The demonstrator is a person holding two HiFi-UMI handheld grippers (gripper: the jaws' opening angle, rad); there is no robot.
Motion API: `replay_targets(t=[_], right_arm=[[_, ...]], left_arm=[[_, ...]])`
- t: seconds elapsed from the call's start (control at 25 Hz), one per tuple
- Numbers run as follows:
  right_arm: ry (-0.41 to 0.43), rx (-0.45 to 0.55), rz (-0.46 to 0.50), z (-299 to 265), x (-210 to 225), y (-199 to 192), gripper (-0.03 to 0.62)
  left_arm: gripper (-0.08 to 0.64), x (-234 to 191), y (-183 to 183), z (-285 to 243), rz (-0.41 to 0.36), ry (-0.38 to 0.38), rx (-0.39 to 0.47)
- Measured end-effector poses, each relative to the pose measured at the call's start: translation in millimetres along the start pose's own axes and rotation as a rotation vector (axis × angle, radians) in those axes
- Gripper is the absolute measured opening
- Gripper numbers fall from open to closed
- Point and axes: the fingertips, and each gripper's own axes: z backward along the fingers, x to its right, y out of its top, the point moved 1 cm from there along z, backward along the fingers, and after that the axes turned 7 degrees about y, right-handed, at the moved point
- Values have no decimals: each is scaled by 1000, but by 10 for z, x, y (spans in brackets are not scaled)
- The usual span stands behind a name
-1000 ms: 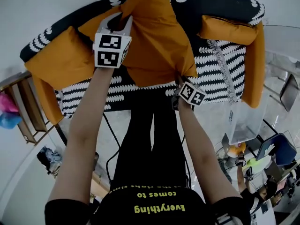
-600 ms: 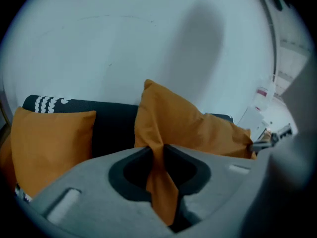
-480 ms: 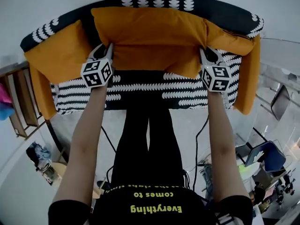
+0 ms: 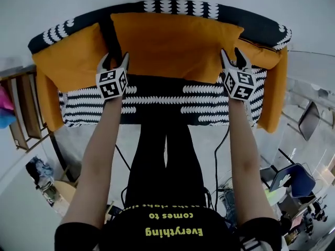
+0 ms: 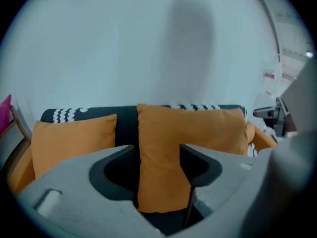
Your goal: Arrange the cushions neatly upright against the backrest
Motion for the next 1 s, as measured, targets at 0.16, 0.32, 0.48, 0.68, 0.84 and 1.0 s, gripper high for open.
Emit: replay_targets(t=[0.16,0.32,0.48,0.68,0.84,1.0], right_arm=[[43,170,-95,605,-342,409,202],[52,262,-68,1271,-716,770,35],[73,353,-18,1745,-990,1199,11],[140,421,22,2197,-1306,1644,11],[166,437,26,2448,-1443,1750,11],[188,462,-43,2580,-1468,1766,11]], left_arm=[[219,105,480,571,119,-60,167],[92,348,955,1215,136,-145,295],[0,535,1385,1804,18,-194,410],[0,624,1671,2333,-69,-188,462],[0,718,1749,2577,-78,-239,457],[0,749,1762,2759,-66,-266,456]])
